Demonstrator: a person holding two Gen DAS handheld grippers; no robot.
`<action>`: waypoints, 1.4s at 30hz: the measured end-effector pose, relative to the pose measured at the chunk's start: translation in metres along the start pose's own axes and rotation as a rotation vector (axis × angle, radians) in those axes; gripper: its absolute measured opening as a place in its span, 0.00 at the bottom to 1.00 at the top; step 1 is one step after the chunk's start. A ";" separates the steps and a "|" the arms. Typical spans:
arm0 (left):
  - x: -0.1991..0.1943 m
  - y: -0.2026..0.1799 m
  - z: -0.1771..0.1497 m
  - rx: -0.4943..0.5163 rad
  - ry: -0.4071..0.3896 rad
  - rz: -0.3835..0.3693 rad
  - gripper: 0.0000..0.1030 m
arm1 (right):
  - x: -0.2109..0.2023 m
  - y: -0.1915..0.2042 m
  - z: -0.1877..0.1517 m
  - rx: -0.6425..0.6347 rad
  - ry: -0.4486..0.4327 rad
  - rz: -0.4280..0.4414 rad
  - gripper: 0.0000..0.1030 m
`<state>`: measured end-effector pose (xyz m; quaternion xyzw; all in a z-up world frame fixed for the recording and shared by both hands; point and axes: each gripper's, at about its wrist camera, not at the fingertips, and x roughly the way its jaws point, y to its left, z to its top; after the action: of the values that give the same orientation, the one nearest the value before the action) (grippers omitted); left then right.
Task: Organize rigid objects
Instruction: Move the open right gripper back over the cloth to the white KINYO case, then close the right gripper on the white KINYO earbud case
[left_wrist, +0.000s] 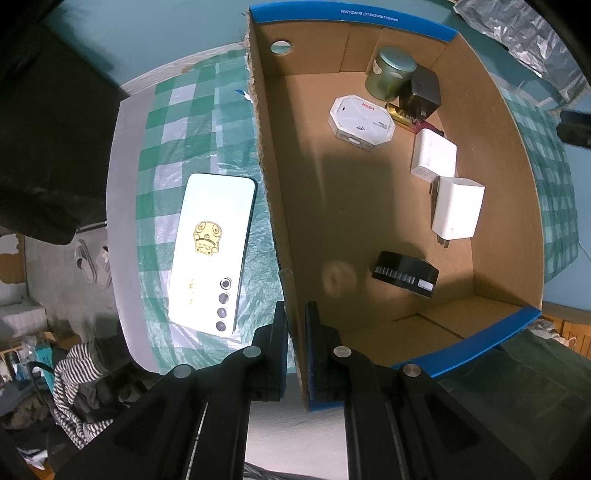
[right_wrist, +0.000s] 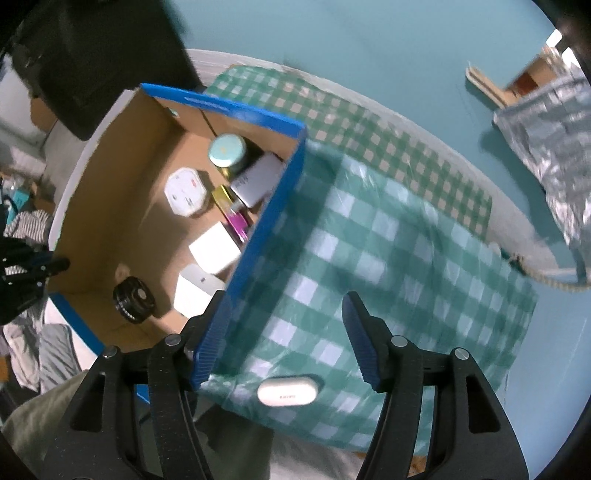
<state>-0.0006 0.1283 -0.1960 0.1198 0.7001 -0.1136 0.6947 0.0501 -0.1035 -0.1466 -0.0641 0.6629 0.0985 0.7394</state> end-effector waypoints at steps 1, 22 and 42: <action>0.000 0.000 0.000 0.001 0.000 -0.001 0.08 | 0.002 -0.002 -0.003 0.016 0.005 0.002 0.63; -0.001 0.000 0.005 0.049 0.018 -0.014 0.08 | 0.083 -0.051 -0.107 0.529 0.178 0.059 0.65; 0.000 0.004 0.001 0.080 0.026 -0.026 0.08 | 0.137 -0.061 -0.149 0.888 0.200 0.138 0.60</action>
<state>0.0017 0.1314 -0.1960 0.1401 0.7055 -0.1490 0.6786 -0.0658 -0.1877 -0.3013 0.2941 0.7117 -0.1528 0.6194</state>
